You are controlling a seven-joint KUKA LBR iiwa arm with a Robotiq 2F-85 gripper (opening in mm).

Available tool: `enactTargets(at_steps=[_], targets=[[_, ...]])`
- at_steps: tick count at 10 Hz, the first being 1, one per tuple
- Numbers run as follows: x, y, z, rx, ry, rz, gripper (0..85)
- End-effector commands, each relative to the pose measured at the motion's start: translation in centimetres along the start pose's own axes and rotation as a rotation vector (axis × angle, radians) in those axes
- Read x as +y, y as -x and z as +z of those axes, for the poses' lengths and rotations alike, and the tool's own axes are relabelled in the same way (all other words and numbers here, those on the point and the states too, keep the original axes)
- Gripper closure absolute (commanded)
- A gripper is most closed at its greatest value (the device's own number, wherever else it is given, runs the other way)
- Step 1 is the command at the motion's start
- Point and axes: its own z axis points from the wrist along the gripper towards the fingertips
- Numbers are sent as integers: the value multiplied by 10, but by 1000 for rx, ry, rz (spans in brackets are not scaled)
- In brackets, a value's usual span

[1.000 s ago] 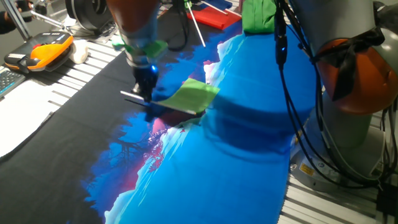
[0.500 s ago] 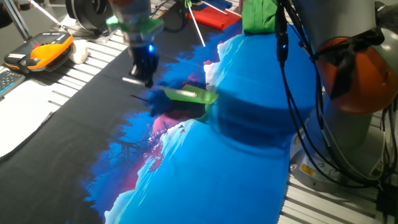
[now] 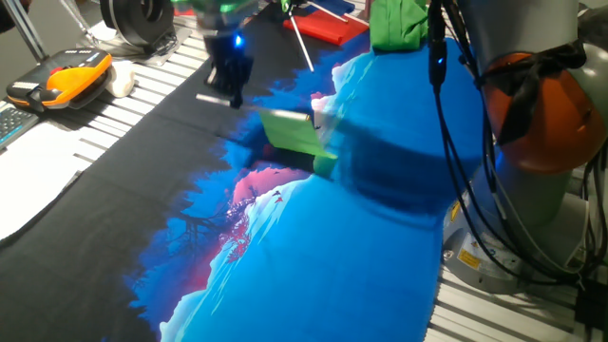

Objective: Wave the flag

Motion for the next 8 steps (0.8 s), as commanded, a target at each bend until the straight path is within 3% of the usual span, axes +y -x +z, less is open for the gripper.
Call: enactTargets(at_steps=[1,2,4,5,8], targets=[[-12,-3,-57,6,-2,-17,850],[-29,-1,-66,10,-5,-51,850],[-51,11,-71,19,-3,-191,850],[-58,20,-68,70,-15,-283,850],[-65,32,-61,59,-22,-340,850]])
